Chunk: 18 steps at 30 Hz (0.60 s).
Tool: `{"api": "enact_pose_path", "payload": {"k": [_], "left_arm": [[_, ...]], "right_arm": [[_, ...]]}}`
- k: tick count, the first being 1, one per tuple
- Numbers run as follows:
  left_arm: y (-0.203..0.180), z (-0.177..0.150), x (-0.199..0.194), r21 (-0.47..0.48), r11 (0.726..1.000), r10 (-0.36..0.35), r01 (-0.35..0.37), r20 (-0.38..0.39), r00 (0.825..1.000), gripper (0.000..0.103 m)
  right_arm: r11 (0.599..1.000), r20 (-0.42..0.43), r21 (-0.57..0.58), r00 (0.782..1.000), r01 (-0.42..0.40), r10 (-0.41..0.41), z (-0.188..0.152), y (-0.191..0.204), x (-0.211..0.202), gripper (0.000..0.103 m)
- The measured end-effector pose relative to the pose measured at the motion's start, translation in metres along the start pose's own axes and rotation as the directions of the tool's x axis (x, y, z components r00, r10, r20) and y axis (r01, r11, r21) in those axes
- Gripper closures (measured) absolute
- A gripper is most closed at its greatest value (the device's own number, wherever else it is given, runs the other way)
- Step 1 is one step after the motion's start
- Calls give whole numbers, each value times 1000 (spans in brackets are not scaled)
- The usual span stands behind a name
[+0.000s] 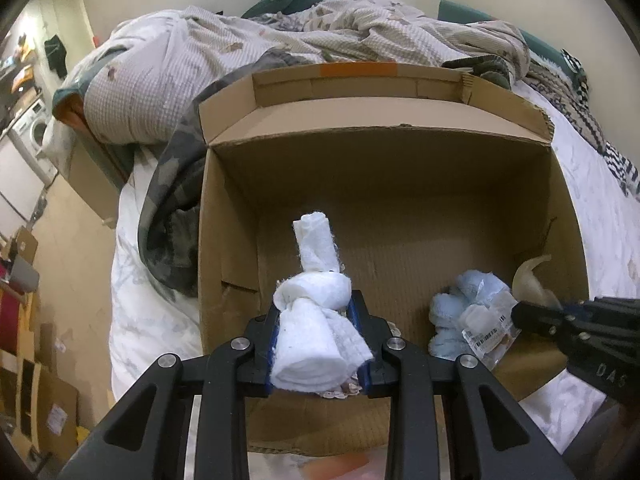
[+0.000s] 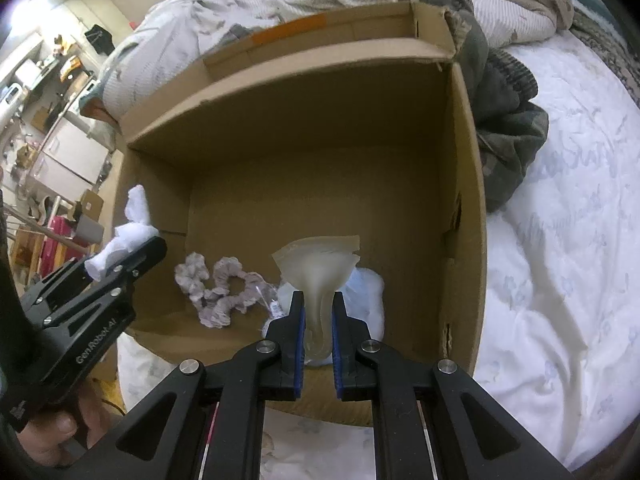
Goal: Organize soft objects
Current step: 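Carry the white cloth and clear cup into the box with both tools, then open the left tool to drop the cloth while the right tool releases the cup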
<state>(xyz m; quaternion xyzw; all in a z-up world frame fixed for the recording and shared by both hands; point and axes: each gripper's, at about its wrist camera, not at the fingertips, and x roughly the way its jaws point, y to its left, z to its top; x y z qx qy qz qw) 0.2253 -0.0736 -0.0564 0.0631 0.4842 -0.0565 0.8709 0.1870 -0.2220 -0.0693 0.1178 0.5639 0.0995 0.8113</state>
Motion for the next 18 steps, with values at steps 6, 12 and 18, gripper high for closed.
{"api": "enact_pose_path", "payload": {"k": [6, 12, 18], "left_arm": [[0, 0, 2, -16, 1000, -14, 14, -6, 1000, 76], [2, 0, 3, -29, 999, -19, 19, -7, 1000, 76], [4, 0, 3, -52, 998, -28, 27, -11, 1000, 76]], "right_arm": [[1000, -15, -4, 1000, 0, 0, -1, 0, 6, 90], [1000, -17, -9, 1000, -5, 5, -1, 3, 7, 90], [1000, -14, -4, 1000, -6, 6, 0, 2, 7, 89]]}}
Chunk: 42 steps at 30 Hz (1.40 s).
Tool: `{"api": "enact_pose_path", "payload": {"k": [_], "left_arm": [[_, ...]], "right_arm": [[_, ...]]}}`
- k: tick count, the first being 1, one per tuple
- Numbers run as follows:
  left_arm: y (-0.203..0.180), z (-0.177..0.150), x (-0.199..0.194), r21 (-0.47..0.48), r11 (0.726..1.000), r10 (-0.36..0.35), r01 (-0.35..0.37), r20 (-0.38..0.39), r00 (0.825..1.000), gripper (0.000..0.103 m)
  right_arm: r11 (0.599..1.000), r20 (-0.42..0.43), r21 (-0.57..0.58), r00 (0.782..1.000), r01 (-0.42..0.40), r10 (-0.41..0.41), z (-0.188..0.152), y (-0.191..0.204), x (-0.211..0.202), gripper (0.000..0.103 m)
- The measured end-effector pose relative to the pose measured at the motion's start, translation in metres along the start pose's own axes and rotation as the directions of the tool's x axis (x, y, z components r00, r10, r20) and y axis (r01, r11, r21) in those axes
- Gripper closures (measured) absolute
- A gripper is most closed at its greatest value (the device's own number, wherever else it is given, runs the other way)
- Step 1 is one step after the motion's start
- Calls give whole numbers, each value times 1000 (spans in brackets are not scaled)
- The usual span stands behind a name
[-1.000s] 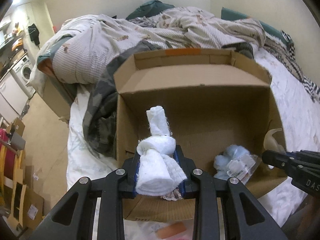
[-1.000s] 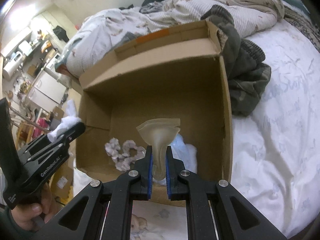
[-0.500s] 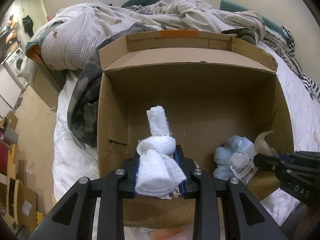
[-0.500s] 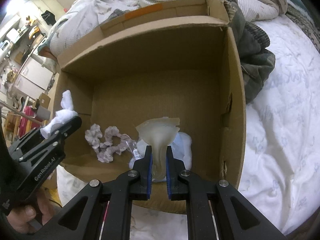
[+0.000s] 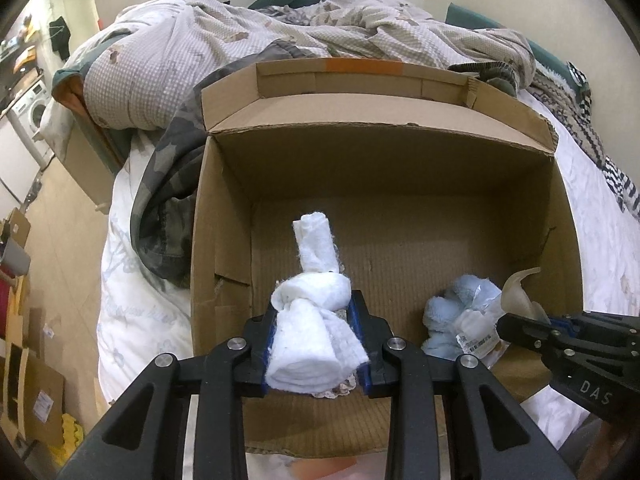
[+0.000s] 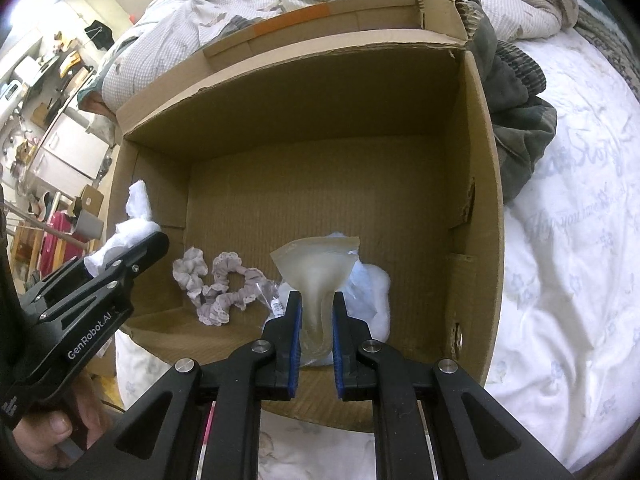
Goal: Organize soft objects
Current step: 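Open the left tool to drop the cloth while the right tool releases the cup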
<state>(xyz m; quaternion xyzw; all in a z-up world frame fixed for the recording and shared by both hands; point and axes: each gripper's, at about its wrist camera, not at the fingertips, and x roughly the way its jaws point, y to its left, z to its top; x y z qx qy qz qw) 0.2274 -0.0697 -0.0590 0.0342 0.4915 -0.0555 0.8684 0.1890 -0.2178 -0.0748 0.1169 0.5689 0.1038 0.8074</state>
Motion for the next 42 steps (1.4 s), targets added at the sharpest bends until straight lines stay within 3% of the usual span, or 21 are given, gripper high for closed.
{"api": "enact_pose_path", "payload": {"k": [10, 14, 16, 18, 20, 25, 42], "left_arm": [[-5, 0, -4, 14, 1000, -16, 15, 3, 1000, 73], [-8, -1, -5, 24, 1000, -5, 5, 7, 1000, 56], [-10, -1, -8, 33, 999, 3, -4, 23, 1000, 53], [-12, -1, -10, 46, 999, 0, -1, 27, 1000, 48], [-13, -1, -11, 50, 999, 1, -2, 27, 1000, 44], [-10, 0, -10, 35, 999, 4, -5, 19, 1000, 43], [-1, -5, -27, 11, 1000, 16, -17, 48, 999, 42]], "right_arm": [[1000, 7, 7, 1000, -14, 14, 0, 0, 0, 85], [1000, 12, 15, 1000, -20, 20, 1, -1, -1, 81], [999, 16, 20, 1000, -26, 25, 1, -2, -2, 78], [999, 19, 29, 999, -33, 33, 2, -3, -3, 71], [998, 28, 45, 999, -44, 43, 2, -5, -4, 51], [994, 58, 80, 996, -68, 64, 5, -9, -10, 28], [993, 103, 85, 992, -80, 71, 3, -4, -18, 26]]}}
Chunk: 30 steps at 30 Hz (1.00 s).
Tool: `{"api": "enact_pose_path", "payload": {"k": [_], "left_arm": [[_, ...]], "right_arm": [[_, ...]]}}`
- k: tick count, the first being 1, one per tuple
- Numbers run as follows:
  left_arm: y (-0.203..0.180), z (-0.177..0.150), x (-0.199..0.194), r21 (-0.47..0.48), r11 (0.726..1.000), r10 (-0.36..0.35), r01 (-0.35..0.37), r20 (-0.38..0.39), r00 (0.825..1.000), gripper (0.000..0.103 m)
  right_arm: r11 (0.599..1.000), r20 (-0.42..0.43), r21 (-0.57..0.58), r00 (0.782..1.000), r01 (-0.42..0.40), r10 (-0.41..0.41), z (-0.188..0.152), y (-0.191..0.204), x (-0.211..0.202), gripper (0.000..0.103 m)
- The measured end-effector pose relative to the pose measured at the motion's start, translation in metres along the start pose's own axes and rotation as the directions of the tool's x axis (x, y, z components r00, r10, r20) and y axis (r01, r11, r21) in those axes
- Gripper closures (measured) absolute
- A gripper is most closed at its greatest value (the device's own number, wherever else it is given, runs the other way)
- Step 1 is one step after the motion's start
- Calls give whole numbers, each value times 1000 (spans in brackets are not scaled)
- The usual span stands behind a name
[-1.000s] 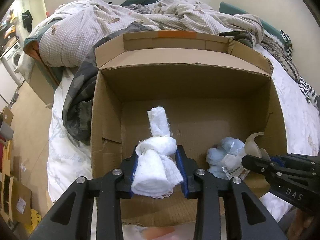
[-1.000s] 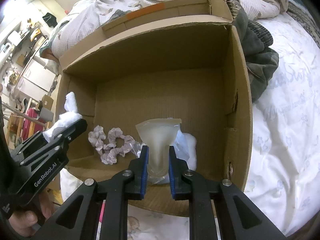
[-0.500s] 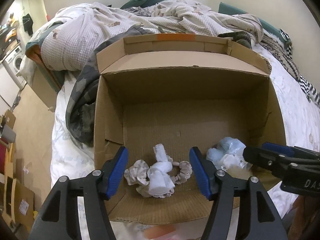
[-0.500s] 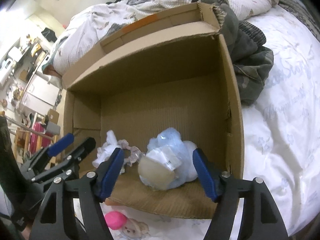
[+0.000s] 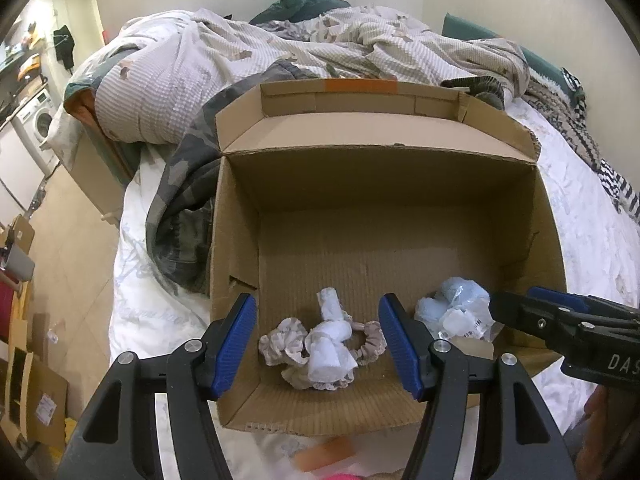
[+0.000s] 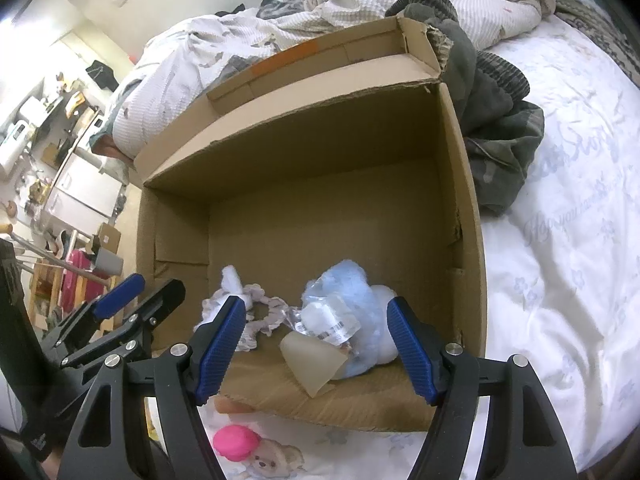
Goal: Organize soft objects
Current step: 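Open the left tool to drop the cloth while the right tool releases the cup, then withdraw both tools from the box toward the orange foam and pink toy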
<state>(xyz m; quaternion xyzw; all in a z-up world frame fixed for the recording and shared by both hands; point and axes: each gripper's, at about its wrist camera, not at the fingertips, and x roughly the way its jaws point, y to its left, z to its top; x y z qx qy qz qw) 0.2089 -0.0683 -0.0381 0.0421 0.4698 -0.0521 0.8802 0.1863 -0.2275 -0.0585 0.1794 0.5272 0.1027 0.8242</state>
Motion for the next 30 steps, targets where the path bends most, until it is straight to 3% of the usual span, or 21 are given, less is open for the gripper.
{"api": "enact_pose_path", "payload": {"k": [7, 11, 30], "left_arm": [[5, -6, -14, -6, 1000, 18, -18, 14, 1000, 42], [10, -9, -20, -13, 999, 31, -31, 19, 999, 42], [37, -43, -55, -53, 996, 70, -70, -16, 997, 42]], "right_arm": [[1000, 22, -13, 1000, -8, 8, -5, 5, -9, 25], [1000, 32, -7, 999, -11, 12, -8, 5, -14, 19], [1000, 26, -18, 1000, -15, 16, -38, 11, -32, 19]]}}
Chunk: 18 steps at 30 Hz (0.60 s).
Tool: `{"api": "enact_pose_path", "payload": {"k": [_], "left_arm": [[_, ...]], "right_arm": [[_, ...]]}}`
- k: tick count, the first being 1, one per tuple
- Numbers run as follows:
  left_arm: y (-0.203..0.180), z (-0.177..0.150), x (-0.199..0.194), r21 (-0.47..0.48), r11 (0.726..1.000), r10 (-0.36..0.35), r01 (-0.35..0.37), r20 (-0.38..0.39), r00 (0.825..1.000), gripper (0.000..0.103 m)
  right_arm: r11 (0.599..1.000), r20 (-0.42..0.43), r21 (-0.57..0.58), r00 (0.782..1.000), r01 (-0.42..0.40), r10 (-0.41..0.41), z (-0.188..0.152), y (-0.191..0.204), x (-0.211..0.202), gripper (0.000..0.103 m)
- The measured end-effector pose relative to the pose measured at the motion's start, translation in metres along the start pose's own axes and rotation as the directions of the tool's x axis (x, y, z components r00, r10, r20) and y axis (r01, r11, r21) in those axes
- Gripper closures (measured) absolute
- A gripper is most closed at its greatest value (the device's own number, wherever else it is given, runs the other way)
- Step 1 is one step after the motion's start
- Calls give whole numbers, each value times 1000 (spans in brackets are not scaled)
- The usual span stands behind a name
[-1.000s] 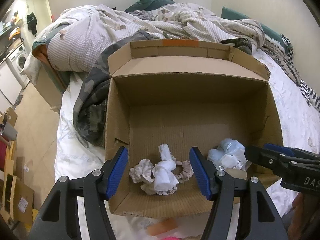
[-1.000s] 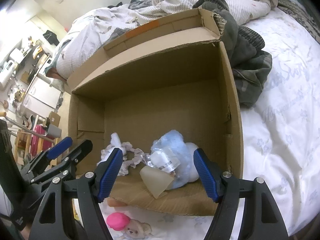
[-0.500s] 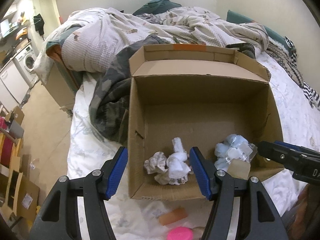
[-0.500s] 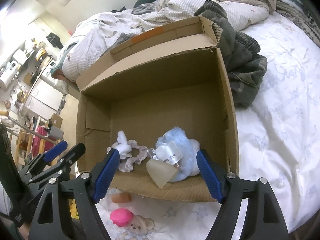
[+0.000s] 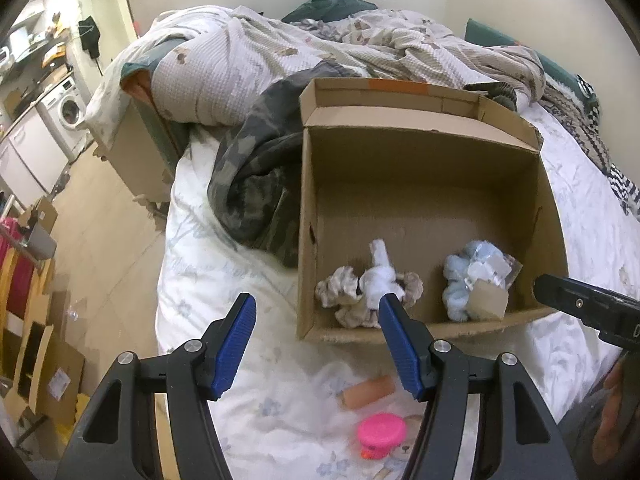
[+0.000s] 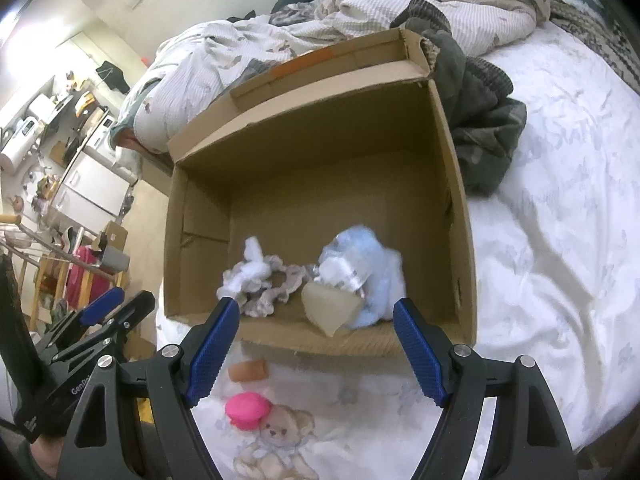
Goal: Organize soft objects
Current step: 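Withdraw both tools from the box toward the orange foam and pink toy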
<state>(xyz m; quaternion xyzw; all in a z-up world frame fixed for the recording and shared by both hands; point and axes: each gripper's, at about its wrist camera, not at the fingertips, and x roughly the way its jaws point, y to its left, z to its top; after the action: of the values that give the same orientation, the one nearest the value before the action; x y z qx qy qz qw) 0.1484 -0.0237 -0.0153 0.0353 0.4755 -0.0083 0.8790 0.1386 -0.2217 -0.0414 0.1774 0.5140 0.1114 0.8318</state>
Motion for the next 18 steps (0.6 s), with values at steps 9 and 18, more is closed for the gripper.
{"api": "enact_pose_path", "payload": {"k": [9, 18], "left_arm": [[8, -22, -11, -21, 1000, -17, 16, -32, 999, 42], [10, -40, -13, 7, 1000, -2, 2, -54, 999, 42]], "right_arm": [[1000, -12, -23, 1000, -11, 11, -23, 8, -6, 19], [999, -31, -49, 999, -18, 17, -38, 10, -11, 19]]}}
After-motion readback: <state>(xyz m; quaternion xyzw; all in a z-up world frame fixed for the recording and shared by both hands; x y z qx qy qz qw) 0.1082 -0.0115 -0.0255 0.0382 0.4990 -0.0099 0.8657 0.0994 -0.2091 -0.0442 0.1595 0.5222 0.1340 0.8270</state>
